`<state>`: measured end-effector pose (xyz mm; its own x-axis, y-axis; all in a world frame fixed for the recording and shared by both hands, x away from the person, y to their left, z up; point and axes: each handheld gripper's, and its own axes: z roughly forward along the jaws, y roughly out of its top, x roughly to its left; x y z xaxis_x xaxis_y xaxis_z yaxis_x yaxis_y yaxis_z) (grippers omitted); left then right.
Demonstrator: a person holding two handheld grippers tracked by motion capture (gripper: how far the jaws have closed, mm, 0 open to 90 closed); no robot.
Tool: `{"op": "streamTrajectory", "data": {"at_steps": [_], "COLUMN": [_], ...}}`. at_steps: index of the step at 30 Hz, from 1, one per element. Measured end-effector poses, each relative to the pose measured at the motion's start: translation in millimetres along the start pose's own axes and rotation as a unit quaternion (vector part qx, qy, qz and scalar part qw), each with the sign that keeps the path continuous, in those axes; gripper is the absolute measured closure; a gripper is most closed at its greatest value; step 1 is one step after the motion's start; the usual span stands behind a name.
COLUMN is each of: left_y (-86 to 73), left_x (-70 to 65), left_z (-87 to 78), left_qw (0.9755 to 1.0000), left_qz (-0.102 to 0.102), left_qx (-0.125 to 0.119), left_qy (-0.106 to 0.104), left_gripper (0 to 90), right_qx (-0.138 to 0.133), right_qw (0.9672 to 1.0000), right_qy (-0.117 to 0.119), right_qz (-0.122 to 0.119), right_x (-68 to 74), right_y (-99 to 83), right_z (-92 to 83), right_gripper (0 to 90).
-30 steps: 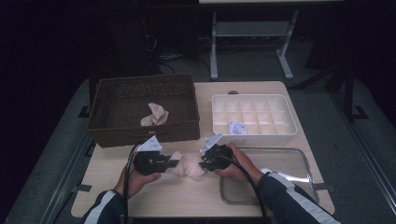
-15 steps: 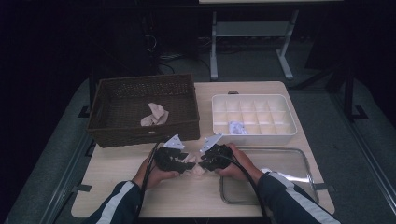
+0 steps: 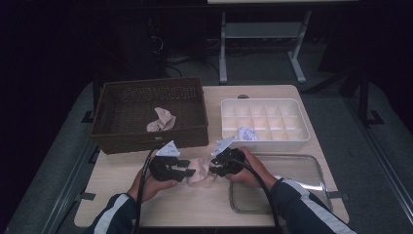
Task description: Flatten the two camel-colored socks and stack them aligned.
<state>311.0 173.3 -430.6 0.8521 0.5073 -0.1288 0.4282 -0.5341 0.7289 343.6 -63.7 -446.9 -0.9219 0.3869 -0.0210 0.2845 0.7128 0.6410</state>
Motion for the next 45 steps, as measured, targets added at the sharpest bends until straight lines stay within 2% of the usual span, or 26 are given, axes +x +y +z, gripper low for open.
{"op": "streamTrajectory", "data": {"at_steps": [1,3,6,7,8,9,10,13,15,17,19,22,24,25,26,27,29,30,31,32,34,36,38,41,43,45], "left_y": [-0.6,-2.7,-7.7,-8.9,-9.5,-9.4,-9.2,-10.9,-12.2,-12.9,-14.1,-16.4,-18.4,-19.2,-20.1,-20.4,-21.7,-22.5,-23.2,-24.3,-26.9,-28.6,-28.6,-27.2,-25.8,-26.1], "left_x": [-2.0,-4.4,-8.5,-8.9,-10.1,-10.2,-10.7,-12.3,-12.2,-12.0,-12.1,-11.0,-10.5,-10.0,-9.9,-9.3,-6.8,-4.7,-2.9,-0.1,6.7,9.8,8.6,6.4,5.8,5.6], "left_z": [3.8,11.2,22.4,23.6,24.6,24.4,24.2,25.1,25.3,24.9,24.6,21.9,20.8,20.0,19.5,18.6,16.8,14.9,13.5,11.1,7.4,8.6,14.0,22.2,23.0,22.8], "left_qw": [1.0000,0.9995,0.9980,0.9978,0.9983,0.9980,0.9978,0.9976,0.9980,0.9978,0.9979,0.9965,0.9972,0.9971,0.9972,0.9972,0.9984,0.9986,0.9988,0.9990,0.9982,0.9975,0.9973,0.9977,0.9980,0.9981], "left_qz": [0.005,0.022,0.040,0.044,0.038,0.043,0.046,0.047,0.043,0.044,0.043,0.061,0.053,0.055,0.055,0.055,0.035,0.028,0.017,0.000,-0.036,-0.054,-0.061,-0.054,-0.043,-0.041], "left_qx": [0.005,0.021,0.047,0.050,0.044,0.046,0.047,0.050,0.046,0.048,0.047,0.057,0.051,0.052,0.051,0.050,0.044,0.043,0.036,0.027,0.009,0.006,0.007,0.016,0.019,0.020], "left_qy": [0.005,0.003,0.009,0.008,0.007,0.006,0.009,0.011,0.010,0.010,0.008,0.009,0.007,0.006,0.006,0.006,0.003,0.015,0.028,0.036,0.048,0.044,0.040,0.038,0.042,0.042], "left_gripper": [60.5,63.0,63.5,63.8,64.2,65.5,66.0,65.9,65.5,64.8,64.5,63.9,63.6,63.3,63.1,62.7,59.4,56.5,49.5,42.5,38.9,35.5,33.9,36.2,37.8,40.6], "right_qx": [0.000,0.004,-0.010,-0.018,-0.030,-0.040,-0.054,-0.077,-0.090,-0.090,-0.076,-0.040,-0.016,-0.010,-0.001,0.001,0.001,0.003,0.003,0.001,0.005,0.004,0.000,0.002,0.000,-0.006], "right_qw": [1.0000,1.0000,0.9999,0.9998,0.9995,0.9991,0.9984,0.9969,0.9958,0.9954,0.9965,0.9984,0.9995,0.9997,0.9996,0.9998,0.9997,0.9998,0.9998,0.9997,0.9998,0.9997,0.9996,0.9995,0.9993,0.9990], "right_qy": [0.003,0.003,0.002,0.003,-0.002,-0.004,-0.008,-0.012,-0.005,-0.003,-0.001,-0.006,-0.003,0.001,-0.005,-0.001,-0.001,-0.001,0.000,-0.002,-0.003,-0.004,-0.006,-0.007,-0.008,-0.012], "right_qz": [0.006,-0.002,0.000,0.007,0.007,0.016,0.014,-0.004,-0.017,-0.031,-0.037,-0.038,-0.026,-0.021,-0.028,-0.019,-0.024,-0.021,-0.017,-0.024,-0.020,-0.023,-0.026,-0.031,-0.037,-0.042], "right_x": [0.3,-0.6,-3.0,-3.0,-4.1,-3.2,-1.1,7.9,18.6,26.2,30.0,27.9,23.6,21.6,19.5,19.4,17.9,18.2,18.9,18.5,19.7,20.2,20.7,21.9,22.7,22.1], "right_y": [0.6,0.5,1.0,1.8,2.2,3.9,6.1,12.3,18.7,23.0,24.9,20.9,15.9,12.8,10.2,9.1,8.5,8.1,7.8,7.4,7.7,7.7,7.5,8.1,8.8,10.1], "right_z": [-3.3,-8.8,-20.4,-24.9,-28.3,-31.9,-34.7,-36.5,-34.1,-28.2,-19.7,-4.7,3.3,7.9,11.0,12.0,11.8,12.0,12.1,12.6,12.0,12.5,13.0,12.9,12.2,9.3], "right_gripper": [64.5,63.2,64.8,65.8,68.9,72.4,75.8,79.1,80.1,79.7,79.6,79.3,79.0,78.9,78.8,78.8,78.9,78.8,78.8,78.8,78.8,78.8,79.1,79.1,79.4,80.4]}}
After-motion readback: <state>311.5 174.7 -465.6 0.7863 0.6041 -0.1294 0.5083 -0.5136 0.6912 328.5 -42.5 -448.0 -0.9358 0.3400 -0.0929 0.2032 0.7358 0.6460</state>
